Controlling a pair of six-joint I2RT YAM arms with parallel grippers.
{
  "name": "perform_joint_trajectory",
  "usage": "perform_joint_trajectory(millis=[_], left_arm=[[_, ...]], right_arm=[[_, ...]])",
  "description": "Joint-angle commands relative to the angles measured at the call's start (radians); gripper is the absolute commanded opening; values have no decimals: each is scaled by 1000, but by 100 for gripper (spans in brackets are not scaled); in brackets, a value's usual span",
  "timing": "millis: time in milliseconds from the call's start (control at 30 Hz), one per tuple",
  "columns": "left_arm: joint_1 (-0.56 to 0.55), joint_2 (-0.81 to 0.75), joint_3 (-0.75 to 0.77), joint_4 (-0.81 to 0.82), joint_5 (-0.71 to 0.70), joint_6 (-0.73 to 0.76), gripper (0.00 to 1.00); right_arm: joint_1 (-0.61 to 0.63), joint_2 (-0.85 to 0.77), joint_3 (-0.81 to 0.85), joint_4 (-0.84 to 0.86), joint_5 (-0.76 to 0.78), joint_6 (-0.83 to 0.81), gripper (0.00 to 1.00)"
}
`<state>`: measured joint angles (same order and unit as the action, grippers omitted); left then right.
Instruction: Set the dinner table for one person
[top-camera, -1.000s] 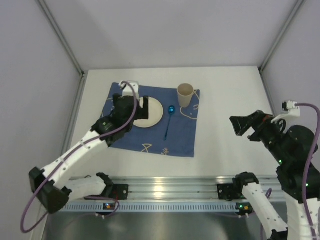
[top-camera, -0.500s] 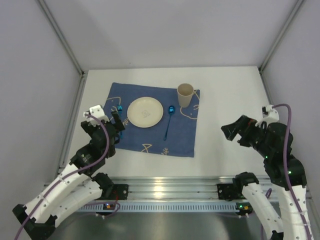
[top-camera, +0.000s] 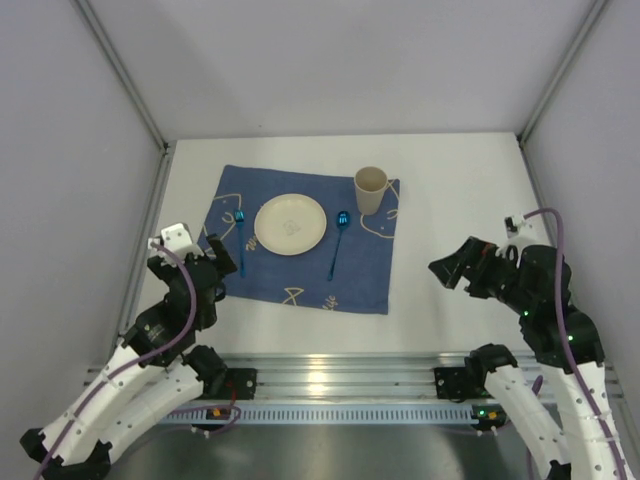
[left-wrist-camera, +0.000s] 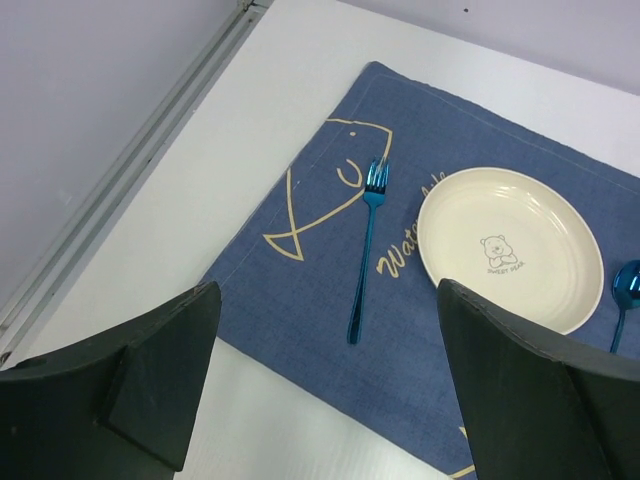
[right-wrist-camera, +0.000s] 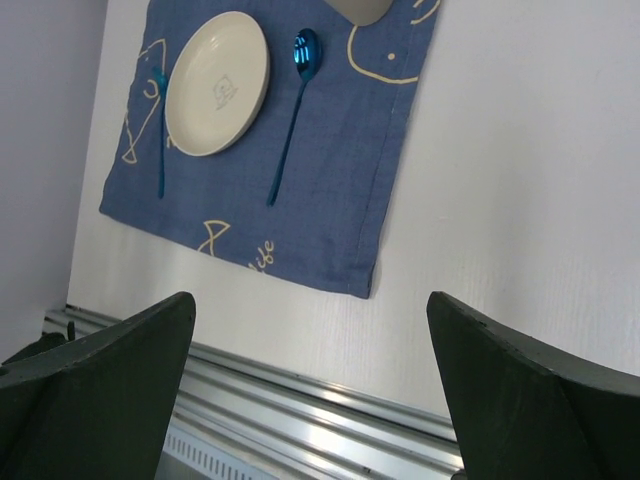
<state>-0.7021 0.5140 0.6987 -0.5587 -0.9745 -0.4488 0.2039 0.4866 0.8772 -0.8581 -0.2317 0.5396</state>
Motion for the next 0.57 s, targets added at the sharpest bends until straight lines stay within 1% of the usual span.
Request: perform_joint_trajectory(millis=[0,367,533], left_arm=[[1,-17,16,-50,2,-22,94],[0,-2,21,-38,16,-25,93],[1,23,13,19,28,33,94]], right_arm=[[19,1,-4,42,-24,11,100],[42,1,-17,59,-26,14,100],[54,3,-21,76,-41,7,100]])
